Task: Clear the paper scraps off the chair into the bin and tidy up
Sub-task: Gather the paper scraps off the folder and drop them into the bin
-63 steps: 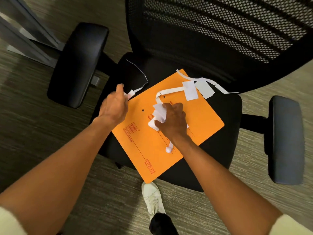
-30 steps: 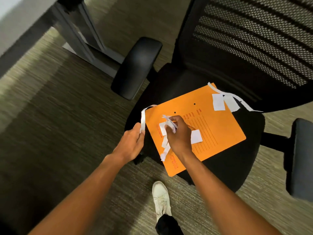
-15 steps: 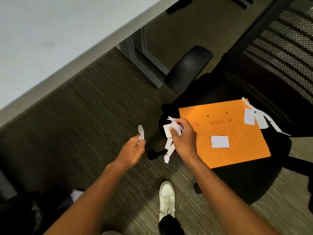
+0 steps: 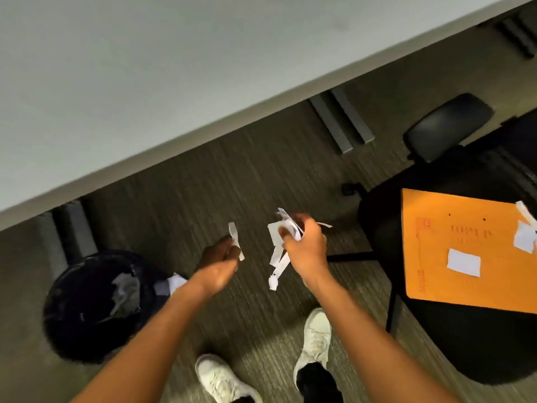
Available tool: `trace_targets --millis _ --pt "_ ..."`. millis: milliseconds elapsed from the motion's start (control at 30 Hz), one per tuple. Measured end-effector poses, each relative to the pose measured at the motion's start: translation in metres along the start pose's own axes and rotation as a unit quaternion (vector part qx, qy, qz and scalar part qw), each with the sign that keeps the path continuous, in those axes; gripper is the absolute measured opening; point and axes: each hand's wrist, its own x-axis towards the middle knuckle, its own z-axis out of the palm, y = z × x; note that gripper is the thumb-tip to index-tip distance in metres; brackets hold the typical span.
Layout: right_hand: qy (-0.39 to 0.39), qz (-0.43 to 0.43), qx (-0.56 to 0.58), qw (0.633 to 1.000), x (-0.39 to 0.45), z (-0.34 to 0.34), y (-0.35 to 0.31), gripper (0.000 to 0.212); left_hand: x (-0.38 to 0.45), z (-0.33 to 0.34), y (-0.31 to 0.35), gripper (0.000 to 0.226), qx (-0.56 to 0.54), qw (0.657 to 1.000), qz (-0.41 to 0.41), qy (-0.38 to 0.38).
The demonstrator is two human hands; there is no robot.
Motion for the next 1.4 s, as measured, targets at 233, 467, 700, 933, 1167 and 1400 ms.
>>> trace_targets --millis 233,467,700,933,1167,1400 --pt "-0.097 -0.021 -0.034 0.994 -0.046 0.100 -0.014 0.027 -0.016 -0.067 -0.078 0.022 -0.003 0.997 -0.003 0.073" --pt "-0.169 -0.056 -0.067 0.982 -0.091 0.203 -0.022 0.025 -0.039 -0.124 -0.153 0.035 -0.001 0.995 -0.028 0.094" --pt "-0.217 -0.072 -0.099 0.969 -0.140 0.295 -0.023 0.031 -0.054 -0.178 -0.238 0.036 -0.008 0.987 -0.105 0.118" --pt "-0.287 -0.091 -0.121 0.946 -0.183 0.370 -0.019 0.039 -0.067 -0.217 -0.304 0.023 -0.040 0.973 -0.150 0.173" --pt "-0.292 -0.123 -0.164 0.934 -0.204 0.414 -0.011 0.030 -0.073 -0.239 -0.343 0.014 -0.074 0.966 -0.164 0.185" --pt "-0.314 -0.117 -0.148 0.930 -0.205 0.435 -0.003 0.059 -0.073 -0.246 -0.358 0.009 -0.077 0.964 -0.166 0.193"
